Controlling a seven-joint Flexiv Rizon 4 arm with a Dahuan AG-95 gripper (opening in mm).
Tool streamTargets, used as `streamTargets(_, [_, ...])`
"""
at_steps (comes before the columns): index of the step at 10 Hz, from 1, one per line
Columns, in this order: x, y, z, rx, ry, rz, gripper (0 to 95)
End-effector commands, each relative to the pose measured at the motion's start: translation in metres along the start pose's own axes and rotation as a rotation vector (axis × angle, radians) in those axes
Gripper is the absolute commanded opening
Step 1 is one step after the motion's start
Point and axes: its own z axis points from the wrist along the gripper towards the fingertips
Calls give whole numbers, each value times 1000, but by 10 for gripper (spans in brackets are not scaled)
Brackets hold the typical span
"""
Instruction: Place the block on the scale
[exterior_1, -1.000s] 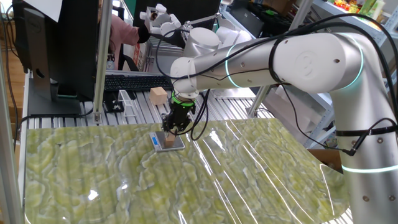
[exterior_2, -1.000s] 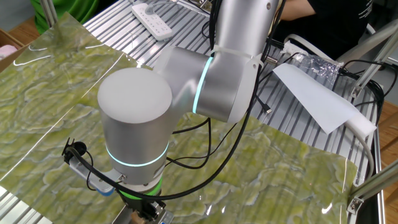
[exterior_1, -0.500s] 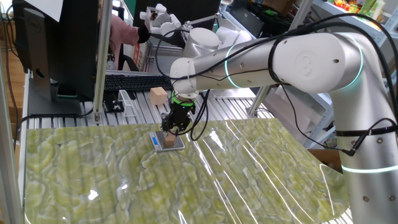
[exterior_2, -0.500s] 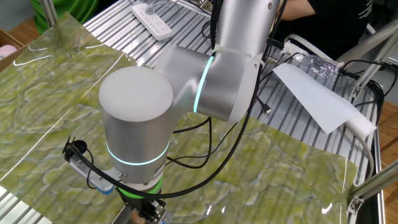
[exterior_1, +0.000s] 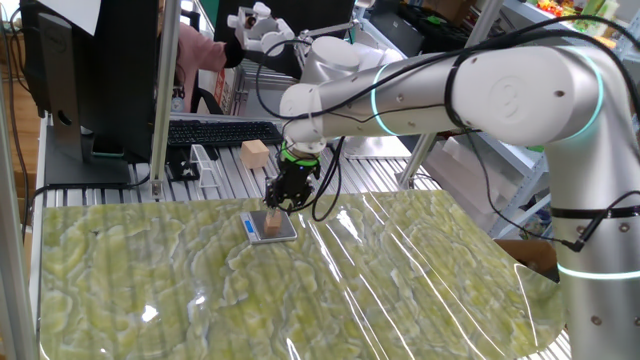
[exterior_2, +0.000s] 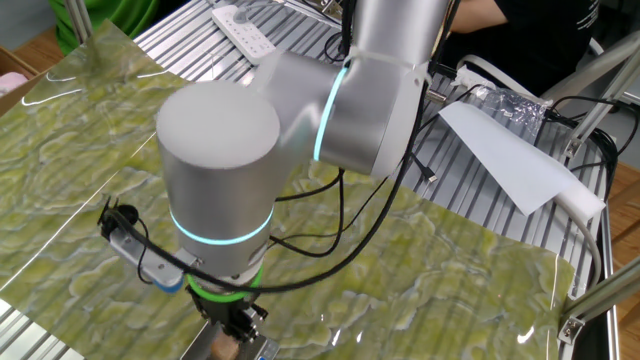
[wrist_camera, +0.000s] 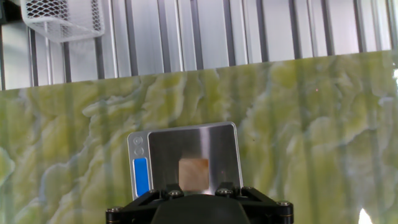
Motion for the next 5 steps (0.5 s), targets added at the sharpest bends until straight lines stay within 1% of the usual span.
streamTargets(1, [3,-4,-7,1,2,-4,380])
streamTargets(3, [7,-9,-14,3,3,-3,380])
streamTargets(5, [16,-21,-31,2,12,-13,380])
